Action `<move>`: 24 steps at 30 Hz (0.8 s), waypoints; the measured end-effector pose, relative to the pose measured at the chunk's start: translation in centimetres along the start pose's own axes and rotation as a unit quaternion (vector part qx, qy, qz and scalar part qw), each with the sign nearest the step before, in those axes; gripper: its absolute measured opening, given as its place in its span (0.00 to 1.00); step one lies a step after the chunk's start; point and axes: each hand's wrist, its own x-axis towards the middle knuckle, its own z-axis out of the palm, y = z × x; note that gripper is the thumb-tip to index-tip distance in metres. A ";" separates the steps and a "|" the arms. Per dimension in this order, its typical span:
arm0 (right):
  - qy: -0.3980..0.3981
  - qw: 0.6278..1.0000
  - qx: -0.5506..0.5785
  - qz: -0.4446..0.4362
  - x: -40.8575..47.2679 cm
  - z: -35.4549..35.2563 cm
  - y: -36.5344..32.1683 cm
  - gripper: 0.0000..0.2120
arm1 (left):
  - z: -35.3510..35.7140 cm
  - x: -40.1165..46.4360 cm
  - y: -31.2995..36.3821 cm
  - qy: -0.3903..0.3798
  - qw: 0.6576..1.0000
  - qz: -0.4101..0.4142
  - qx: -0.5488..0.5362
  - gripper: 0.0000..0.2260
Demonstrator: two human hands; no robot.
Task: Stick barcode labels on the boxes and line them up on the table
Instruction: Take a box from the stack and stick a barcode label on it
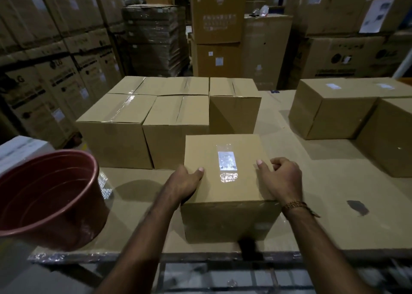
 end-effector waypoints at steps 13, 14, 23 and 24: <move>0.044 0.983 -0.150 -0.092 1.1 1.3 -3.7 0.14 | 1.7 2.3 2.3 0.146 0.961 0.186 0.146 0.36; 0.012 0.986 -0.119 -0.120 1.5 1.8 -4.2 0.13 | 1.9 2.3 2.6 0.136 0.957 0.203 0.157 0.35; -0.084 0.943 -0.192 -0.258 2.9 5.6 -4.6 0.12 | 2.8 2.1 2.6 0.042 0.929 0.206 0.304 0.52; -0.074 0.946 -0.181 -0.260 2.8 5.6 -4.4 0.12 | 2.8 2.0 2.6 0.040 0.928 0.207 0.307 0.52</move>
